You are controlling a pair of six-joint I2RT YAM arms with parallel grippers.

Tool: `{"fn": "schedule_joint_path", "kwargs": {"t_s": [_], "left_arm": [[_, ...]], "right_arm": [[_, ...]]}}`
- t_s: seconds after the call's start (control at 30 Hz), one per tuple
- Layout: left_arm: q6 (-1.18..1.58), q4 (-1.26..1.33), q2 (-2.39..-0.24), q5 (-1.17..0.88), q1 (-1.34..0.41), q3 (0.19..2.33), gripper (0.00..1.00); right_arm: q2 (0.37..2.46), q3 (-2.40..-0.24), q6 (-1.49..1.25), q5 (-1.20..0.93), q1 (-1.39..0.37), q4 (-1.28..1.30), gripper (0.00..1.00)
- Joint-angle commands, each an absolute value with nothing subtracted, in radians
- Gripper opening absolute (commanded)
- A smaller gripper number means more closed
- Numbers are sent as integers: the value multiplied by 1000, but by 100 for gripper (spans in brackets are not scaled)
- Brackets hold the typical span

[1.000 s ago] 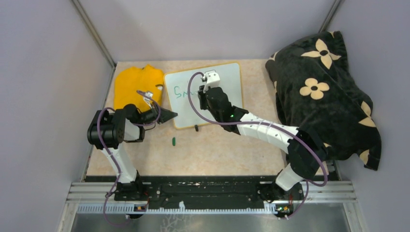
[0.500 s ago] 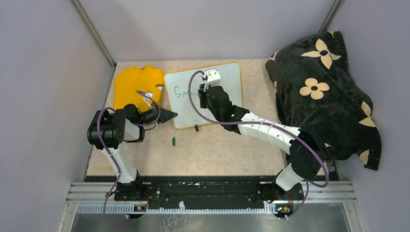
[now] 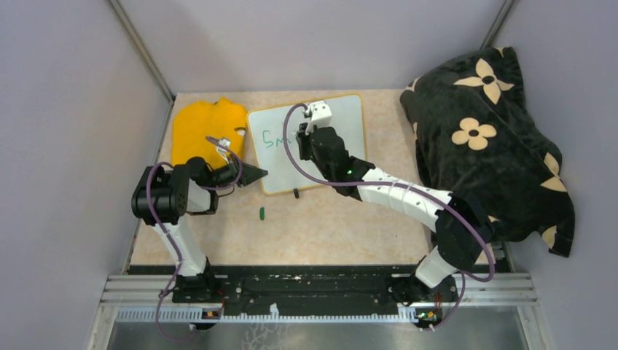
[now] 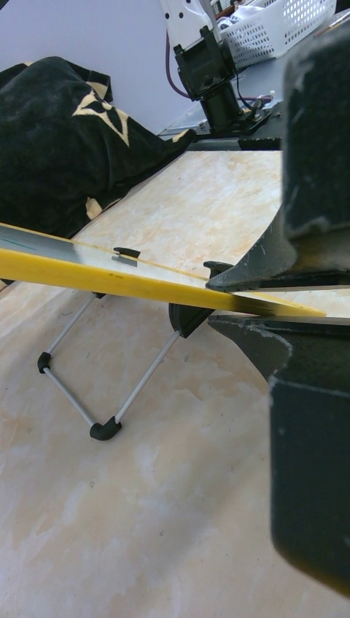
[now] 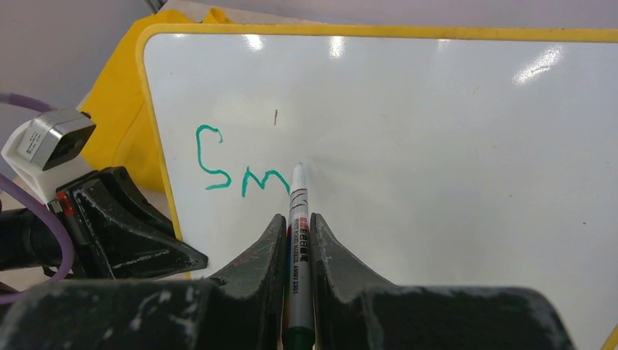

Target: Write a sentence on the whiteboard

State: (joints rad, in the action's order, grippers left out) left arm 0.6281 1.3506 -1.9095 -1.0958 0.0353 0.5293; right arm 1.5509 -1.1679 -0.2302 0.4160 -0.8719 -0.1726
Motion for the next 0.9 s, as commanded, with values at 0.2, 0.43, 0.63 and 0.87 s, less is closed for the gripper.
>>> {"fn": "schedule_joint_path", "kwargs": {"t_s": [0.2,0.43,0.63,0.87], "left_arm": [[614,1334,-1933,-1067,37,538,0],[614,1333,-1933,-1066,37,538,0],[614,1332,-1933,-1066,38,538,0],[612,1331,-1933,-1067,37,538,0]], "right_arm": [[1594,-1258,-229,424,-865,-228,0],[1609,-1259,-231,440,-858,-225,0],[1617,-1256,-235,452,-854,-208,0],[1612,-1245,-235,456,-852,-197,0]]}}
